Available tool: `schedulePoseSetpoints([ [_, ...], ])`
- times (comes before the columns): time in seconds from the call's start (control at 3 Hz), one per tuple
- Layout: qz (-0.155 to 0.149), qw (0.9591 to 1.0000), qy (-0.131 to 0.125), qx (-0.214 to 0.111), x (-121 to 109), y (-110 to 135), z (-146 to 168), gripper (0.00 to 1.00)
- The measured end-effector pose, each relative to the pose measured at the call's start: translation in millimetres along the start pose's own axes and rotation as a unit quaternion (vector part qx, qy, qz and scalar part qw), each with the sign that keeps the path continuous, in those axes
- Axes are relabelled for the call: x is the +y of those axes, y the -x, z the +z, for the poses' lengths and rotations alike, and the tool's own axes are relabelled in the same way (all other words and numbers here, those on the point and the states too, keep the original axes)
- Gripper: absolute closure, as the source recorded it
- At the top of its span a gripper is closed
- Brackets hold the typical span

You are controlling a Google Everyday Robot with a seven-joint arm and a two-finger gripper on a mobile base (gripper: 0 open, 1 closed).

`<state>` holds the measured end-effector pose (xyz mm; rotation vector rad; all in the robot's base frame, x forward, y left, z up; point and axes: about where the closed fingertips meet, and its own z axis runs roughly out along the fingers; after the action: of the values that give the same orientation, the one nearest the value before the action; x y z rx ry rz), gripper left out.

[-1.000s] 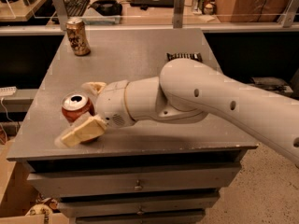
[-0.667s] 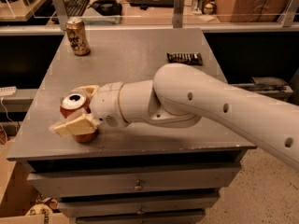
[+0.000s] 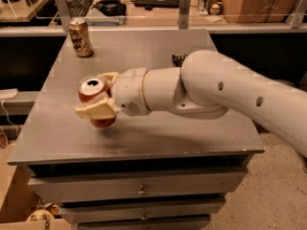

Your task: Move coke can near rxbar chocolate

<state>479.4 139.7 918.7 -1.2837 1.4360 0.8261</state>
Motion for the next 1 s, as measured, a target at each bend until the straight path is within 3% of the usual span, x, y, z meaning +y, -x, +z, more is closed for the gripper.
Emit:
schedulePoseSetpoints([
  [0.33,-0.040,0.9989,-0.024,-0.011,-40.9,32.8,-41.9,1.00],
  [0.67,-0.043,0.9986,-0.029,-0.010,-44.1,32.6,-45.5,1.00],
  [1.0,-0.068,0.9945,-0.079,-0.007,-77.8,32.5,-81.4,1.00],
])
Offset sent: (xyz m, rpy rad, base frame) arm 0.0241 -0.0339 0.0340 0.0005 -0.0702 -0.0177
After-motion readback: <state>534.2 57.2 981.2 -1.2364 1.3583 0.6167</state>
